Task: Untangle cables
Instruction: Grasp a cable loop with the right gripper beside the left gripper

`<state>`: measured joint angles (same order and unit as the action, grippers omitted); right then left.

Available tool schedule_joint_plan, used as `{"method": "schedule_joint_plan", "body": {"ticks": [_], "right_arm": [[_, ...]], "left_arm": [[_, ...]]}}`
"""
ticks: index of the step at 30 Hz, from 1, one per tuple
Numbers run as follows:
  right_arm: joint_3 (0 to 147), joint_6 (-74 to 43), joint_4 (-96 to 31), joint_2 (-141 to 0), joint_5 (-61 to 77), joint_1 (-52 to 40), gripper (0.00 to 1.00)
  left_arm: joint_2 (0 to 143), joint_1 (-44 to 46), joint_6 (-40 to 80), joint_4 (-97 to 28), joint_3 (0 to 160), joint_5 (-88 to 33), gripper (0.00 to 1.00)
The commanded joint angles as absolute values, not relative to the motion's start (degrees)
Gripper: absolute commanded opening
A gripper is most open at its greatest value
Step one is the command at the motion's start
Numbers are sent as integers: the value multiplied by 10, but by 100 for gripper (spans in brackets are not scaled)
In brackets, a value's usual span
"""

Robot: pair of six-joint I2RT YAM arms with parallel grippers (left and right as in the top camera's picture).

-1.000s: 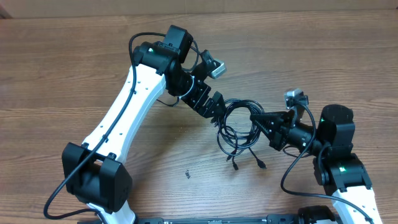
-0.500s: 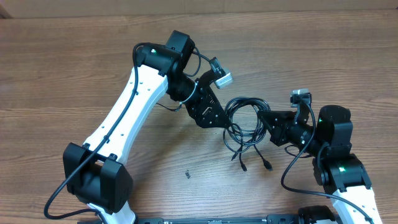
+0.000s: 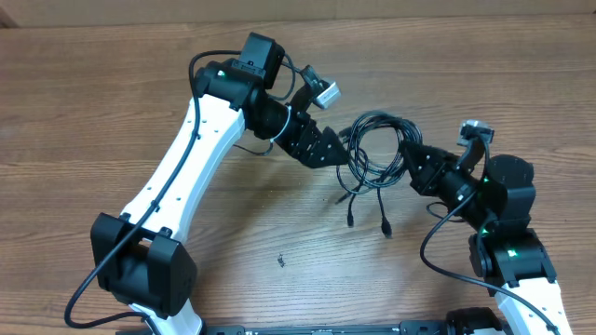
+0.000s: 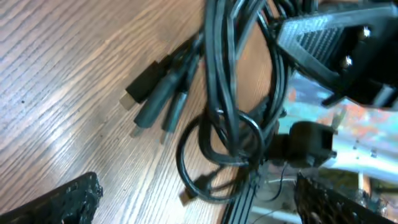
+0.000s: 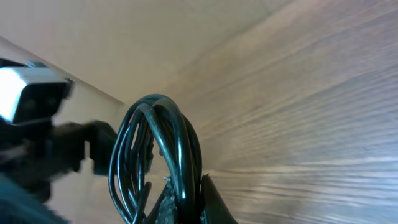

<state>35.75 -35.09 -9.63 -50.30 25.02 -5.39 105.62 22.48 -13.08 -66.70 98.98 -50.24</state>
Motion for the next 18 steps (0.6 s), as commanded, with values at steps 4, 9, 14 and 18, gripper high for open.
{"method": "schedule_joint_plan", "body": {"ticks": [4, 9, 14, 18], "right_arm": [[371, -476, -50, -496, 238, -54, 4], [371, -541, -43, -496, 230, -54, 4], [371, -541, -41, -496, 230, -54, 4], [371, -540, -41, -496, 230, -54, 4]], "left_arm": [[1036, 241, -8, -623, 999, -516, 100], [1036, 254, 45, -577, 999, -556, 100], [1036, 273, 80, -537, 999, -556, 99], [1036, 292, 80, -521, 999, -555, 100]]}}
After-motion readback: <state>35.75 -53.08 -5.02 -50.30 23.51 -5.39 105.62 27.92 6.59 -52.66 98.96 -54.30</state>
